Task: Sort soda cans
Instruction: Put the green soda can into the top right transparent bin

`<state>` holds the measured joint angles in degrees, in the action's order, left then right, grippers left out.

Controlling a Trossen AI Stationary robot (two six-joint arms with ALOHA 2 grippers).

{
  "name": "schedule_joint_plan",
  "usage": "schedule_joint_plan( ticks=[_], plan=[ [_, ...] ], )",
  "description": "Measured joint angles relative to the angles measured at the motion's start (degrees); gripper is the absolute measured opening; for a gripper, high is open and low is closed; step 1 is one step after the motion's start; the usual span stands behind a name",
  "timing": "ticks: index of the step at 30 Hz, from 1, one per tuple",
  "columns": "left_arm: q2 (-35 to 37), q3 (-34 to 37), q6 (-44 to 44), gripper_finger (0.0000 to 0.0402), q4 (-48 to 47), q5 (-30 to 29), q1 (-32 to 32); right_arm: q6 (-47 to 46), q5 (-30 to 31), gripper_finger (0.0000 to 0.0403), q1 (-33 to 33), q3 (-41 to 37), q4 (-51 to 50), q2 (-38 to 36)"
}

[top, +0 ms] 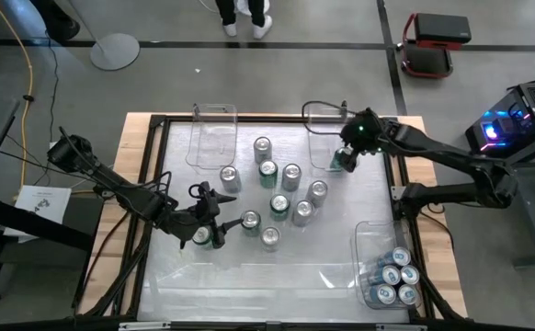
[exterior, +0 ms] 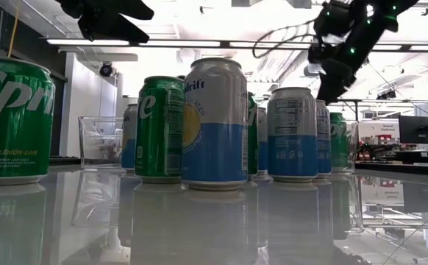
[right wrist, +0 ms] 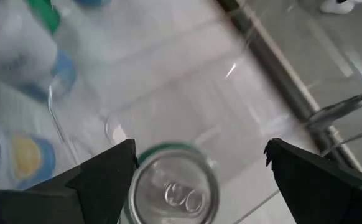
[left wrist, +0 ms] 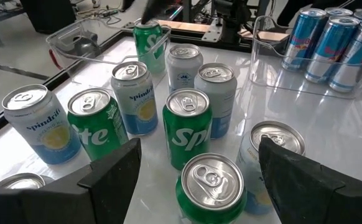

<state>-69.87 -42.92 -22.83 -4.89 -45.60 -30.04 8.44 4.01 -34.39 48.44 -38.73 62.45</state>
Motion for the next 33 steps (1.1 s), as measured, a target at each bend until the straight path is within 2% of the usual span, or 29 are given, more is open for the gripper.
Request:
schedule_joint_plan(
  ticks=[6,10,14,18,21,23,27,33],
  plan=[
    [0.0,0.0,-0.02,0.0303,-0.02,0.0,0.0,-3.96,0.17,0.035,1.45,6.8,-1.93,-0.13],
    [0.0,0.0,-0.04,0.0303,-0.02,-0.08,-0.17,-6.66,0.2,0.035,8.49,8.38,1.21,-1.1],
    [0.0,0.0,-0.04,0.0303,-0.02,-0.71,-1.01,-8.04,1.6,0.0351,21.19,6.39,11.21,-1.3],
    [0.0,0.0,-0.5,0.0303,-0.02,-2.37,-1.66,-8.99,6.85,0.0351,33.84,2.85,28.73,0.64],
    [0.0,0.0,-0.52,0.0303,0.05,-2.58,-1.64,-11.22,7.15,0.0351,39.09,2.35,39.72,4.45],
    [0.0,0.0,-0.55,0.0303,0.15,-2.63,-1.62,-11.49,4.84,0.0351,40.91,3.39,42.31,7.99],
    [0.0,0.0,-0.55,0.0303,0.15,-3.43,-1.5,-10.8,1.45,0.0351,42.69,8.62,37.9,16.53],
    [0.0,0.0,-0.59,0.0303,0.11,-3.45,-1.49,-4.43,3.91,0.0351,42.77,21.72,18.36,27.98]
  ],
)
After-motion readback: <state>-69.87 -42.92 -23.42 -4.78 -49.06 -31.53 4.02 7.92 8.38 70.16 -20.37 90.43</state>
